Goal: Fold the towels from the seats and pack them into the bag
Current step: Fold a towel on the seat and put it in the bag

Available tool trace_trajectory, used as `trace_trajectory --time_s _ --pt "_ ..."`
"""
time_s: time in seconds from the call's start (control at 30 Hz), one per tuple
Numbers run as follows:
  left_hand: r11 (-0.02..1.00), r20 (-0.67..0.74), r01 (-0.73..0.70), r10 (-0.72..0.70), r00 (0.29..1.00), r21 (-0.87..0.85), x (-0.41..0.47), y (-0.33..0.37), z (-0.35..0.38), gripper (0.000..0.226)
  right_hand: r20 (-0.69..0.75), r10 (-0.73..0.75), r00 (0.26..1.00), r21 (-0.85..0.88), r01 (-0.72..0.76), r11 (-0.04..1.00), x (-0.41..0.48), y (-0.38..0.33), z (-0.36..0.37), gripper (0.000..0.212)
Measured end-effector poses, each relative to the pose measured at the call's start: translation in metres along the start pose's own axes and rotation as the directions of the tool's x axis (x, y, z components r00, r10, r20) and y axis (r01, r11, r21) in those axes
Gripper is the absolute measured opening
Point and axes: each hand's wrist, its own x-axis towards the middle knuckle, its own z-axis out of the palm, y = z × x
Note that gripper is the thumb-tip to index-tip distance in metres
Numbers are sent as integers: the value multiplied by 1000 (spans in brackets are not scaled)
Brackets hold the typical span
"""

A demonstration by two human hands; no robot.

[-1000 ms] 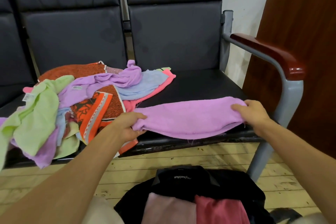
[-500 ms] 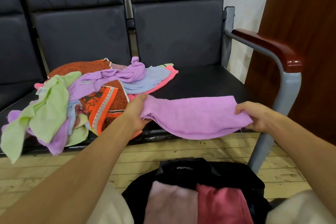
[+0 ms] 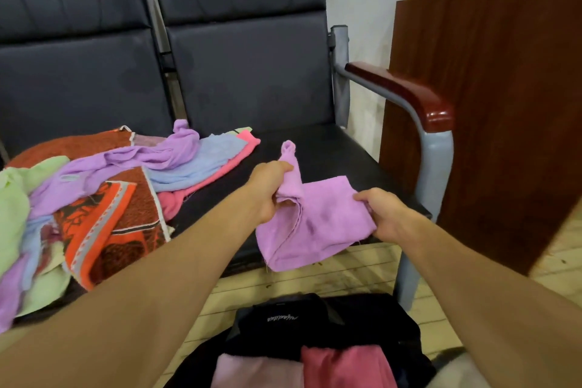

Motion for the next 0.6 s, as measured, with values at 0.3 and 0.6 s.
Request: trace_trajectory --time_s 0.3,0.6 --pt "884 144 -9 -66 987 467 0 -32 71 36 16 19 1000 16 -20 1000 19 3 -4 30" --pt "974 121 -88 64 991 207 -21 -41 3 24 -40 -199 979 -312 177 934 0 2 11 56"
